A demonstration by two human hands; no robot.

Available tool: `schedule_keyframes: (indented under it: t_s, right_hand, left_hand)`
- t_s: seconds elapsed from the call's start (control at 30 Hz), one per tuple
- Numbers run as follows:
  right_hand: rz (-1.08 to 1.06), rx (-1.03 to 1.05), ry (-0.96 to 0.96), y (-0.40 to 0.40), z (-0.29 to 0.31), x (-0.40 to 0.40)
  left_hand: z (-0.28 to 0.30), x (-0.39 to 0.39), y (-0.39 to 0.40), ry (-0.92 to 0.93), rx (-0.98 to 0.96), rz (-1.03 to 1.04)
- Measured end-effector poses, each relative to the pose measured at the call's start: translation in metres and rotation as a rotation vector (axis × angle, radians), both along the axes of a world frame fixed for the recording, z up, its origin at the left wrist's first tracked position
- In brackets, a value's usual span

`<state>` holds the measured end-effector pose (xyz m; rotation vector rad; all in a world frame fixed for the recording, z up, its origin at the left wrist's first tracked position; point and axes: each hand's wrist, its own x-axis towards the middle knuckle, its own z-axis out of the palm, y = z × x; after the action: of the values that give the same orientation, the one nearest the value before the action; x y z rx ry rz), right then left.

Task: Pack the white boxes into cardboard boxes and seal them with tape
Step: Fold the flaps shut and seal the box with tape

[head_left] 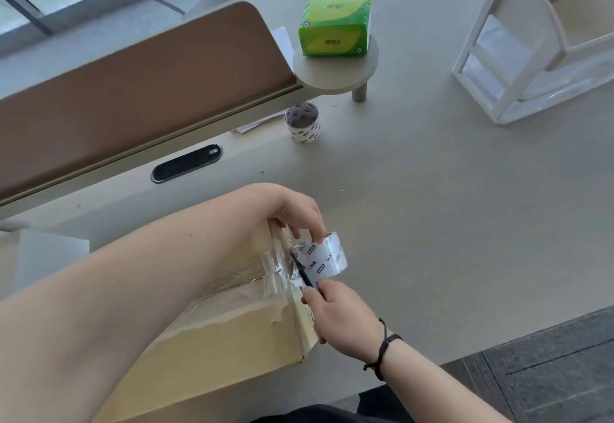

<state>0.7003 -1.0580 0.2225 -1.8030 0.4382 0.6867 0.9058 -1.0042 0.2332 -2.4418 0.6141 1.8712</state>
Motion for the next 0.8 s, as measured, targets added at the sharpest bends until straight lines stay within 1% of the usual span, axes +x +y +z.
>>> schedule_keyframes:
  t_s: [0.2, 0.47, 0.67, 0.8]
  right_hand:
    - [0.101, -0.151, -0.051, 0.015, 0.008, 0.008]
    - [0.218, -0.309, -0.054, 0.023, 0.017, 0.013]
    - [0.341, -0.388, -0.065, 0.026, 0.025, 0.021]
    - [0.394, -0.397, -0.029, 0.022, 0.034, 0.023]
  left_hand:
    - [0.0, -0.001, -0.001, 0.034, -0.007, 0.044]
    - [0.004, -0.001, -0.001, 0.078, -0.01, 0.054]
    - [0.004, -0.002, -0.002, 0.069, 0.004, 0.043]
    - [0.002, -0.003, -0.002, 0.07, 0.009, 0.025]
